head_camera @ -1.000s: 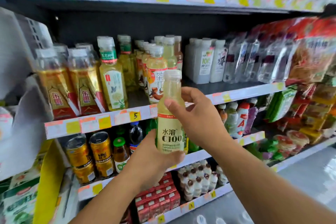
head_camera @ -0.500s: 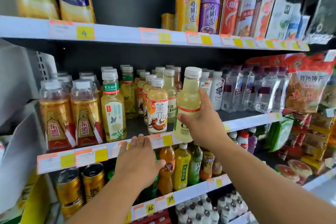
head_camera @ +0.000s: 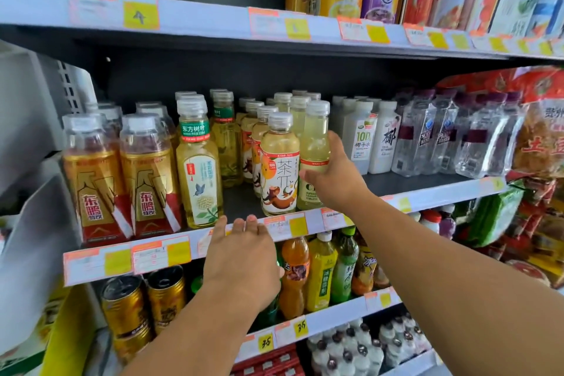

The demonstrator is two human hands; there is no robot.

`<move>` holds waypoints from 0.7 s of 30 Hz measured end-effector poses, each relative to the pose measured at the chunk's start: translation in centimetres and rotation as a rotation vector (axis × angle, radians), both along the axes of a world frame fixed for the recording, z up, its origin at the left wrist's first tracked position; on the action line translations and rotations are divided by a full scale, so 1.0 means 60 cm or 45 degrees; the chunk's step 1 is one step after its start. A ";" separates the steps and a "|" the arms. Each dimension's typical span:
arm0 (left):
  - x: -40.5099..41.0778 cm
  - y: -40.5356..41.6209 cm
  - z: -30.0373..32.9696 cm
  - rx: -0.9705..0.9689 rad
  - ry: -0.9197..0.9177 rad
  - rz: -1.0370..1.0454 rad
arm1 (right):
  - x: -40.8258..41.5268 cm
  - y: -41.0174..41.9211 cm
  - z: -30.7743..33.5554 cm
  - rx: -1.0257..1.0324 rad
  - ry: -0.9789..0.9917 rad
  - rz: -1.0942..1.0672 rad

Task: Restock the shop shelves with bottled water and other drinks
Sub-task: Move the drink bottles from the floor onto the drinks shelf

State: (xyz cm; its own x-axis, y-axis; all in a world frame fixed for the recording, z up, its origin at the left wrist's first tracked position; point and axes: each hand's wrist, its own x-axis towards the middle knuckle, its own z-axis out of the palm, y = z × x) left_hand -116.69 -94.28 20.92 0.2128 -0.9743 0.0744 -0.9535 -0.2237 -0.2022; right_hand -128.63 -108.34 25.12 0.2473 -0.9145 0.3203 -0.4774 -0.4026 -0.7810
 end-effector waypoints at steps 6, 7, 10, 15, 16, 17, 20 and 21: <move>-0.002 -0.002 0.001 0.031 -0.010 0.007 | -0.010 0.003 0.004 0.049 0.022 0.053; -0.002 -0.003 0.002 0.023 0.004 0.008 | -0.015 0.012 -0.001 0.037 0.019 0.036; -0.001 -0.001 0.002 -0.018 0.025 0.009 | -0.036 0.056 -0.041 -0.084 -0.032 -0.113; -0.026 0.039 -0.111 -0.386 0.080 -0.098 | -0.111 0.129 -0.212 0.005 0.261 -0.059; -0.038 0.056 -0.150 -0.444 0.102 -0.169 | -0.127 0.140 -0.258 0.108 0.369 -0.006; -0.053 0.073 -0.192 -0.432 0.138 -0.227 | -0.142 0.154 -0.305 0.216 0.473 0.041; -0.092 0.113 -0.311 -0.088 0.419 -0.191 | -0.175 0.199 -0.456 0.501 0.716 0.137; -0.103 0.122 -0.346 0.054 0.562 -0.098 | -0.182 0.217 -0.502 0.588 0.766 0.169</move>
